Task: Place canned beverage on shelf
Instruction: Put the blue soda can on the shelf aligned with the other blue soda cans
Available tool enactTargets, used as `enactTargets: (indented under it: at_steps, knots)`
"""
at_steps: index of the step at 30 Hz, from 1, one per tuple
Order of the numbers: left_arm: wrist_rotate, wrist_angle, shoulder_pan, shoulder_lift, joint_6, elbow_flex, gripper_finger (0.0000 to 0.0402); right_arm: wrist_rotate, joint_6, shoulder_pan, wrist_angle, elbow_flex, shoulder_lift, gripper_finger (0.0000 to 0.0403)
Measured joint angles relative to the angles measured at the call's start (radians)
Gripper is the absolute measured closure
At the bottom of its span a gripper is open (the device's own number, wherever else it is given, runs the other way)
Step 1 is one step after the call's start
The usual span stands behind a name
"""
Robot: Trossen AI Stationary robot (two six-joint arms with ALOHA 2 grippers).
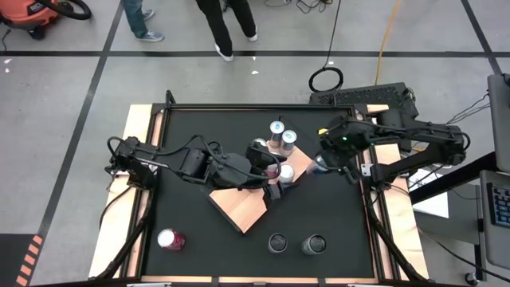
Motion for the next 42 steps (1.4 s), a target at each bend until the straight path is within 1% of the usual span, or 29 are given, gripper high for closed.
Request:
enactTargets:
  at_steps: [6, 8, 16, 25, 30, 35, 42]
  knots:
    - [-0.007, -0.005, 0.001, 0.000, -0.003, 0.000, 0.0005, -0.003, -0.087, -0.063, 0.038, -0.033, 0.028, 0.0190]
    - [-0.007, -0.008, 0.004, 0.000, -0.004, 0.000, 0.0005, -0.024, -0.107, -0.084, 0.049, -0.042, 0.039, 0.0190]
    - [0.007, -0.035, 0.006, 0.000, -0.004, 0.000, 0.0005, -0.051, -0.113, -0.137, 0.054, -0.045, 0.066, 0.0190]
    - [0.027, -0.085, 0.009, 0.000, -0.004, 0.000, 0.0004, -0.051, -0.154, -0.174, 0.046, -0.045, 0.094, 0.0190]
    - [0.035, -0.115, 0.012, 0.000, -0.005, 0.000, 0.0004, -0.078, -0.183, -0.193, 0.054, -0.045, 0.133, 0.0190]
    - [0.046, -0.134, 0.014, 0.000, -0.005, 0.000, 0.0004, -0.080, -0.212, -0.217, 0.054, -0.045, 0.190, 0.0190]
    - [0.050, -0.133, 0.014, 0.000, -0.008, 0.000, 0.0004, -0.149, -0.220, -0.271, 0.053, -0.044, 0.253, 0.0190]
